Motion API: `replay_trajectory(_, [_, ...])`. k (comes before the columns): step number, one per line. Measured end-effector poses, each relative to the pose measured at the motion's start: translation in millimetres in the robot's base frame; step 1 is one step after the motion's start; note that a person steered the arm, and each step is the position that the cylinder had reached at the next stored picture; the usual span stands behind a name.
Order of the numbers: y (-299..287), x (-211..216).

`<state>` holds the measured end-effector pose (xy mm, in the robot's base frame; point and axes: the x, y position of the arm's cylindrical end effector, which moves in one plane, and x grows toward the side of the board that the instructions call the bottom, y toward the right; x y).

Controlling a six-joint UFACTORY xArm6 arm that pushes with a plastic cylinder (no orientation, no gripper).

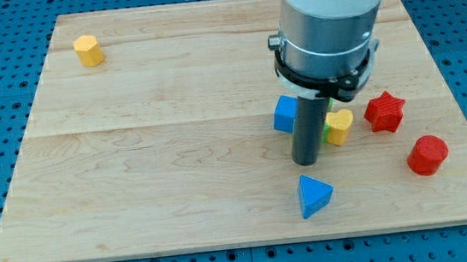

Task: Move the blue cube to the left of the green circle

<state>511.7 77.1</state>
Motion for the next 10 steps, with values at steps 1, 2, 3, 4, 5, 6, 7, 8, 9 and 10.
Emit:
replay_trajectory(1, [14.5,-53.0])
replay_trajectory(2, [-7.9,-40.1])
replay_trajectory(3, [-99.3,-40.3])
replay_trajectory(4, [-103.2,-85.8])
replay_trajectory(5, [-25.6,-98.2])
replay_trajectory(6, [-28.7,-129.3])
replay_trajectory(7, [-25.7,-134.1])
replay_trajectory(8, [22.3,-127.7])
replay_trajectory(9, [63.2,-112.7])
replay_trajectory(10, [-0.6,-106.9])
